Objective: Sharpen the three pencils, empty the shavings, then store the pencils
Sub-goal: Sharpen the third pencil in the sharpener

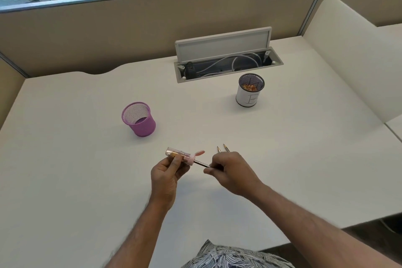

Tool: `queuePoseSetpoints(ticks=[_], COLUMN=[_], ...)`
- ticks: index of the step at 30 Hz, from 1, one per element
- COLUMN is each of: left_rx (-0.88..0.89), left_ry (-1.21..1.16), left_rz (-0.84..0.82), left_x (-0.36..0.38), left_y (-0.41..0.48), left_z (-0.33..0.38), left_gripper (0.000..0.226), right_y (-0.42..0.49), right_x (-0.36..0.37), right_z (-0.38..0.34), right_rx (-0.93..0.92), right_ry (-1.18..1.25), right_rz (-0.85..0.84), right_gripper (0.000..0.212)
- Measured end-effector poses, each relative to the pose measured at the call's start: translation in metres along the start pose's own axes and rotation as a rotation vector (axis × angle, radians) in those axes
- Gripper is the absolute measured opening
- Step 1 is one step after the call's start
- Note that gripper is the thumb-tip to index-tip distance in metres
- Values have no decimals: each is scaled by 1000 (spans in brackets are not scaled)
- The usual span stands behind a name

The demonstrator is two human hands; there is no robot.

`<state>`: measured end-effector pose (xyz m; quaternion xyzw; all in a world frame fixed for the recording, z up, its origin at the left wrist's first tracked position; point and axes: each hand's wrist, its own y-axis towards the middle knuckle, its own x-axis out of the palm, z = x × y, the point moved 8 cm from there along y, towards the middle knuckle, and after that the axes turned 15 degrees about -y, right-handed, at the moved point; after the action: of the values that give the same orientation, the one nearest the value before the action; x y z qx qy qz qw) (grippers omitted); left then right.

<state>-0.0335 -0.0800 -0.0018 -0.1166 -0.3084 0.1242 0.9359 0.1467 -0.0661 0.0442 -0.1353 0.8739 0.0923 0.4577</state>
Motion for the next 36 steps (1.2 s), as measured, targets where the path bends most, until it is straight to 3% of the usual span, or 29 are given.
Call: queuePoseSetpoints(ticks=[9,13,16,20,23,30,32,36], left_rx=[-49,-63,-59,-28,-2,-6,-14,-19], left_ry=[-57,-84,-93,-47,-7,28,21,41], left_rz=[-116,-155,-168,-182,-167,-27,6,11], left_x=[7,13,15,15,17,6,3,4], left_y=[2,3,3,2,-1,-2,-1,-2], left_z=[2,2,3,6,7,2,-1,-2], left_gripper=[25,24,24,24,25,21,20,25], right_y=[-8,-21,-25,-17,-9,-1,-4,-5], right_x=[28,40,45,39,28,-16,-20,-18], right_z=[13,12,8,13,16,-1,-7,-12], right_rx=[400,563,577,469,375,24,-38,-83], right_ry=[810,1029,1118,981,813,-122,-183,-159], right_rz=[-546,-763,-812,-689,-493,90,174,185], right_gripper=[30,22,21,16,23,11,10,12])
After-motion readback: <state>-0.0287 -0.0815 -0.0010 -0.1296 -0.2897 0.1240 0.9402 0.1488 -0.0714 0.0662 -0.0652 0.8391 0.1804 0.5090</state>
